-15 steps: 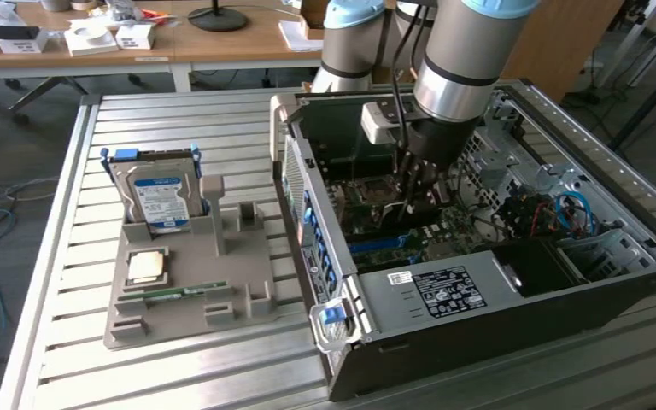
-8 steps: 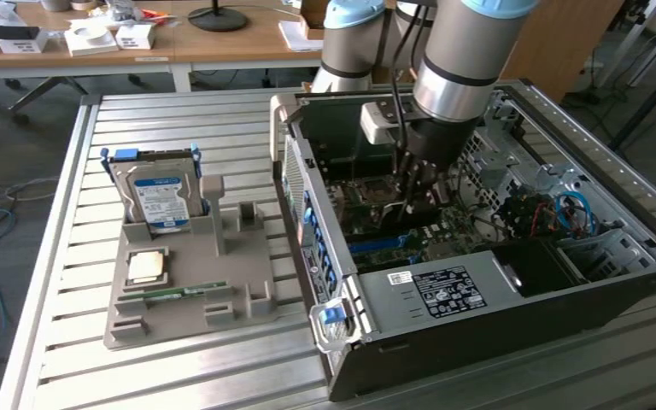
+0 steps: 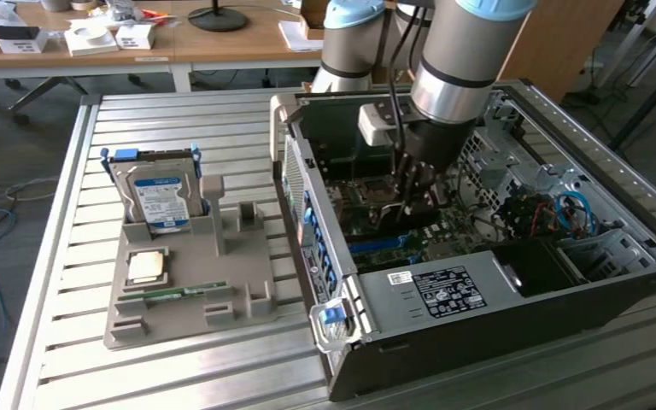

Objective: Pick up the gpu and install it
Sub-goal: 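Insert the gpu into the slot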

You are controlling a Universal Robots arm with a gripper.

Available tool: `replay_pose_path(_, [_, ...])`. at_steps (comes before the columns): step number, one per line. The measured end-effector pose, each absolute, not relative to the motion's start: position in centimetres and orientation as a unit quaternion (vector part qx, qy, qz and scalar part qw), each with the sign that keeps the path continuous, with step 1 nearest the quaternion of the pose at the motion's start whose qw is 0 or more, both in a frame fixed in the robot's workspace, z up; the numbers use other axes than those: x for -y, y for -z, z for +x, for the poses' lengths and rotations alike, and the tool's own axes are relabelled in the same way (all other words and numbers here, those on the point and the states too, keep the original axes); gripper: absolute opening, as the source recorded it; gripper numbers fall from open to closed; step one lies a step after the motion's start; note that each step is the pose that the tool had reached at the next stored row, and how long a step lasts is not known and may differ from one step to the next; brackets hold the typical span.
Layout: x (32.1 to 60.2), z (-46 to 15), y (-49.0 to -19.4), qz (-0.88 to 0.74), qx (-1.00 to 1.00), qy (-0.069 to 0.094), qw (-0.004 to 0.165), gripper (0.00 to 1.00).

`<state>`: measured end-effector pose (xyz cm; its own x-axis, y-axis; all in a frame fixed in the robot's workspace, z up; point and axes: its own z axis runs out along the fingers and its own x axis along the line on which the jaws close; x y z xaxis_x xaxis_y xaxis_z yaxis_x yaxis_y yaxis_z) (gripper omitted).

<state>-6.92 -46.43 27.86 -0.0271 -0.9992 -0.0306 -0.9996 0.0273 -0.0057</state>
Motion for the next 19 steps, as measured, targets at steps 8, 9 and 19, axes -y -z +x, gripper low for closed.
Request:
replay_pose_path(8, [46.42,-7.06,-27.78,-0.697,-0.717,-0.009,0.013,0.26])
replay_pose_path(9, [46.42,-7.09,-27.78,-0.697,-0.717,-0.009,0.013,0.26])
replay_pose_path(19, [46.42,-7.38,-27.79,-0.697,-0.717,-0.009,0.013,0.26])
